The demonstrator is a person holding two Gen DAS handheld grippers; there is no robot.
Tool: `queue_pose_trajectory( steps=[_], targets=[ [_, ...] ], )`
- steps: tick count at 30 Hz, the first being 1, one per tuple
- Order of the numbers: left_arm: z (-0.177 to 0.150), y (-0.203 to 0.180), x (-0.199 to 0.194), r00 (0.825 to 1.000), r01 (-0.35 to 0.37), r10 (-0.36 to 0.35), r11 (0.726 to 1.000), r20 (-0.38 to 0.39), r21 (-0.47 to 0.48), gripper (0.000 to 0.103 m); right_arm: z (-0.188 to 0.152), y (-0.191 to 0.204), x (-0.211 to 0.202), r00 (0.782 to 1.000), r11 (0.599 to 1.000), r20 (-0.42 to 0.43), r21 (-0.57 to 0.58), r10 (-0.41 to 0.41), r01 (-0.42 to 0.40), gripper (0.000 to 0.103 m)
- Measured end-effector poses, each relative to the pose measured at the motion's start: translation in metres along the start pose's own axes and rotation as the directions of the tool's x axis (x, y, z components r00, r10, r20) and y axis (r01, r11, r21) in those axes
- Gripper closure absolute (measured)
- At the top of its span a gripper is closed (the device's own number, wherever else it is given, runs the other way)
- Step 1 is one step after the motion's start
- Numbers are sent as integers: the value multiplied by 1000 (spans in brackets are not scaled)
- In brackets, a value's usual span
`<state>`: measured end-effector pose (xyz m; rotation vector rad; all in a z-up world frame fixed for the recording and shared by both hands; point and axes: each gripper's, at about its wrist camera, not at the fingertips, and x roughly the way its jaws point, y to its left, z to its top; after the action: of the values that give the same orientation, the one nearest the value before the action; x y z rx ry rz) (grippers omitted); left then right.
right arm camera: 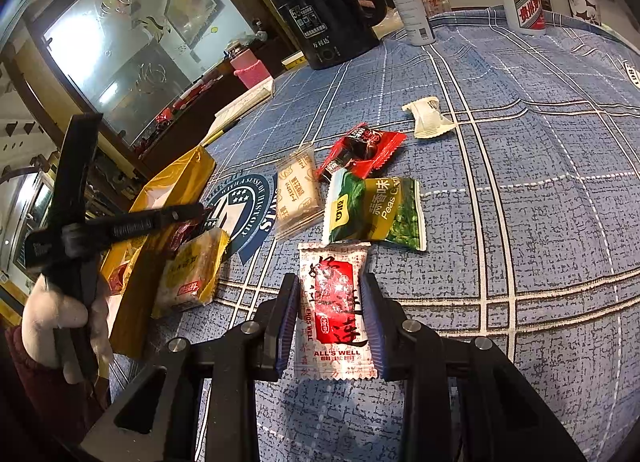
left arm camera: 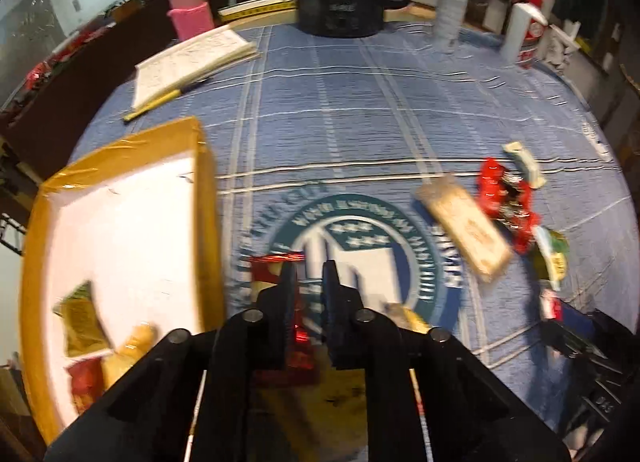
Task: Organize snacks
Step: 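Lift the red Golden Crown candy with the left tool while the right holds its packet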
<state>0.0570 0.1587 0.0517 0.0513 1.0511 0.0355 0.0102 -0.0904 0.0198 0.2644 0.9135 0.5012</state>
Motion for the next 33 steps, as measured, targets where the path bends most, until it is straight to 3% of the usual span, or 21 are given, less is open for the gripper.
queue_pose_trajectory(
  steps=[2,4,14,15,17,20,22,27,31,33],
  targets=[
    [-1,0,10,998,-34,36,999,-50,38,83,0,0,0,1000,1000,0,-2,-1,1,69],
    [-3,-3,16,993,-91,96,992,-65,84,69,0,1,0,1000,1000,0,-3,-2,2,69],
    [1,-9,22,984,-147,162,970,-68,193,55,0,1,0,1000,1000,1,-6,-4,4,69],
    [0,-10,22,985,-138,155,970,-73,198,59,0,1,0,1000,1000,1,-6,-4,4,69],
    [-2,-9,20,992,-64,82,981,-97,181,80,0,1,0,1000,1000,1,-5,-3,3,69],
    [-6,-16,17,995,-38,54,981,-78,188,80,0,0,0,1000,1000,2,-3,-3,3,69],
    [-7,-22,15,996,45,-32,985,-83,165,80,0,0,0,1000,1000,3,-4,-4,4,69],
    [-9,-50,7,983,176,-162,968,-88,179,80,0,0,0,1000,1000,4,-5,-4,4,69],
    [-7,-59,2,980,195,-187,964,-63,179,80,1,0,0,1000,1000,6,-5,-7,7,71],
    [-6,-61,3,987,158,-151,971,-51,177,80,1,0,0,1000,1000,7,-3,-7,7,71]
  ],
)
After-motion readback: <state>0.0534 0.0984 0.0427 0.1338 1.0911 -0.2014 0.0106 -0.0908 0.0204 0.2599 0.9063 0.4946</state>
